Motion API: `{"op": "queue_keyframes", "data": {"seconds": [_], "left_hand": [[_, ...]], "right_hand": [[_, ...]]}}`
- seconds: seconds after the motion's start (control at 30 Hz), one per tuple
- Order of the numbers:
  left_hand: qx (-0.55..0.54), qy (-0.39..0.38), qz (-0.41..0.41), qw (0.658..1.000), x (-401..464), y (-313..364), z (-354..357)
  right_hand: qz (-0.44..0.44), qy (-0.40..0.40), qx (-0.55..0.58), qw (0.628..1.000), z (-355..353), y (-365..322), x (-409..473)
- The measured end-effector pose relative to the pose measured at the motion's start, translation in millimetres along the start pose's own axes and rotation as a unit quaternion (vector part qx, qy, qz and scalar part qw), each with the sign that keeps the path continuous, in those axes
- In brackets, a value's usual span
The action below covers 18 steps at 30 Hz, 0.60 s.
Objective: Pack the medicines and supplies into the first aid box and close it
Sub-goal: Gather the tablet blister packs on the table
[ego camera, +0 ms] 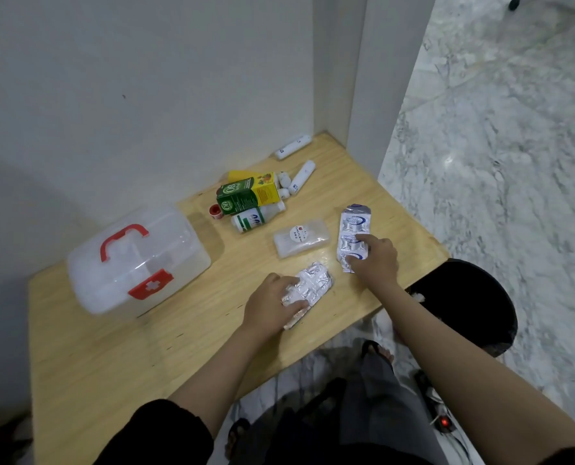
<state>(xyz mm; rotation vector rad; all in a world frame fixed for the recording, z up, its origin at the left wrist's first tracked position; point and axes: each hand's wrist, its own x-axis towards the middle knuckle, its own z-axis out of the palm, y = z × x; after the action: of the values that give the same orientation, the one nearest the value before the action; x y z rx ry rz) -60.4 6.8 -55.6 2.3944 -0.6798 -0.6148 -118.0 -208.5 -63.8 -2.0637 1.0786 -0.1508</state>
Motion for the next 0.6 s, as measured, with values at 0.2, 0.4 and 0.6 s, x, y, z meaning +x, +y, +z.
{"op": "queue_keyframes", "data": {"seconds": [0.2, 0.4, 0.6], "left_hand": [[-0.189, -0.009, -0.07, 0.979, 4, 14, 8], [-0.278, -0.106, -0.066, 0.952, 21, 60, 18], [-0.25, -0.183, -0.021, 0.951, 65, 122, 50]], "right_hand": [[0.006, -0.005, 0.092, 0.996, -19, 13, -12], [0.055, 0.077, 0.19, 0.977, -63, 46, -15], [0.136, 0.178, 0.229, 0.947, -109, 104, -10]]}}
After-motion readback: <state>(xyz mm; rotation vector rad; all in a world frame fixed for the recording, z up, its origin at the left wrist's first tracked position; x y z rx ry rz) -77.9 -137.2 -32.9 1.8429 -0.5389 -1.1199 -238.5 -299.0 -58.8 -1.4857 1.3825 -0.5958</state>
